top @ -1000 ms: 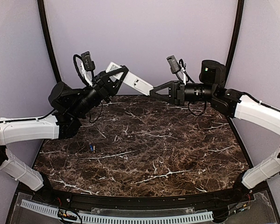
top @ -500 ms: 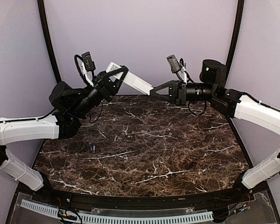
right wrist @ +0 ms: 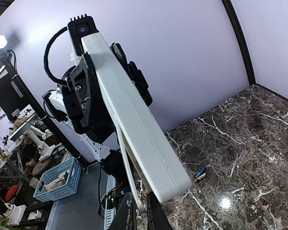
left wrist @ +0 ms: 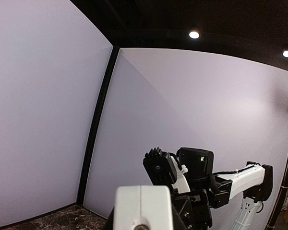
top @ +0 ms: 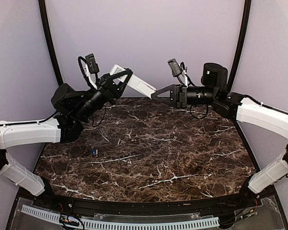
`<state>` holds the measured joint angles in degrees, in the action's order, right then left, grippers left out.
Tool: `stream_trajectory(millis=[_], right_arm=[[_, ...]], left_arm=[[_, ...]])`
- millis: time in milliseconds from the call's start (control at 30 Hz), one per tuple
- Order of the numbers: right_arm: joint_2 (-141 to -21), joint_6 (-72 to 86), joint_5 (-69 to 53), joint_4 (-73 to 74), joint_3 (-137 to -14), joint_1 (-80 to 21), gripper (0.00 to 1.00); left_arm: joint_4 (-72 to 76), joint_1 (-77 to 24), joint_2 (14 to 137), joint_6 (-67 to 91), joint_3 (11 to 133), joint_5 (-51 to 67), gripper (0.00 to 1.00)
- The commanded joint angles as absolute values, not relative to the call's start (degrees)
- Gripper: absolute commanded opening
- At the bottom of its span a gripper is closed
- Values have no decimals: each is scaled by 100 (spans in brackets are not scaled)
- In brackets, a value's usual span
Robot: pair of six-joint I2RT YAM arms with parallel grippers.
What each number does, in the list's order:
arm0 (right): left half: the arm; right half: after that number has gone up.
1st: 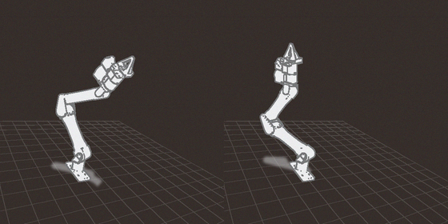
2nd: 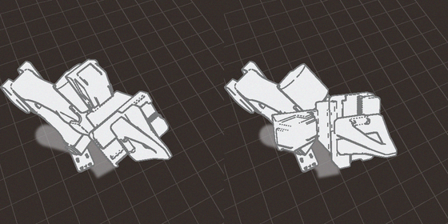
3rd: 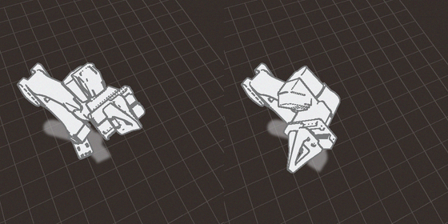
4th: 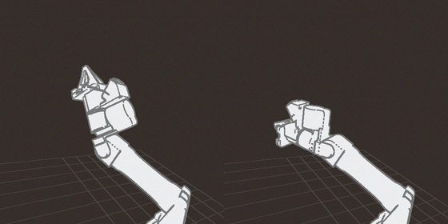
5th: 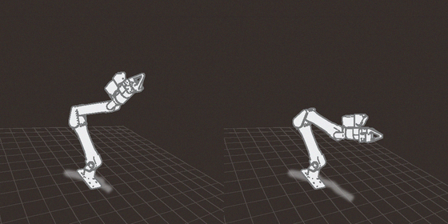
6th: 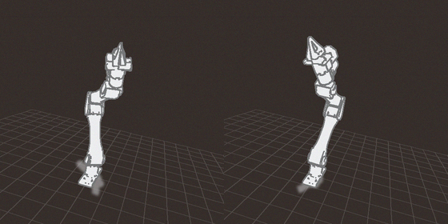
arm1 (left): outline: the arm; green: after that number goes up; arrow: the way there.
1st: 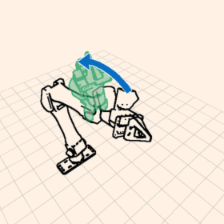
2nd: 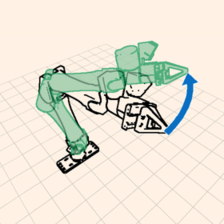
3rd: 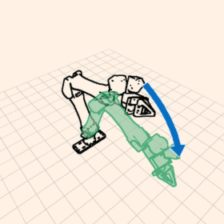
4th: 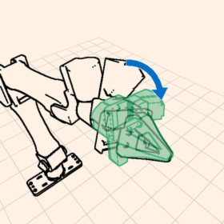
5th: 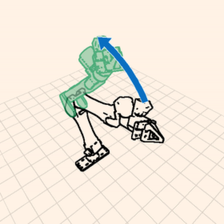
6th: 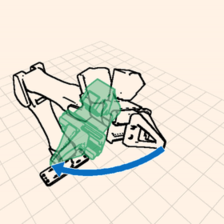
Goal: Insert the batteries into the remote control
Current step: Remove the battery cover from the remote control.
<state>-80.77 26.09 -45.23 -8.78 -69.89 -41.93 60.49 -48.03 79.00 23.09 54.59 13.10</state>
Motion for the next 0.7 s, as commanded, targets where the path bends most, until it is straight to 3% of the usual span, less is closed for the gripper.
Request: stream_trajectory(millis=[0, 267, 667], right_arm=[[-8164, 2704, -4591, -1209, -7117, -4166, 10], [-8159, 2747, -4780, -1336, -7102, -4159, 0], [-7752, 2342, -4629, -642, -7009, -3992, 0]], left_arm=[[6143, -4805, 7796, 2262, 5426, 1405, 0], [6173, -4808, 7772, 2210, 5360, 1356, 0], [5795, -4801, 7390, 1710, 5181, 556, 0]])
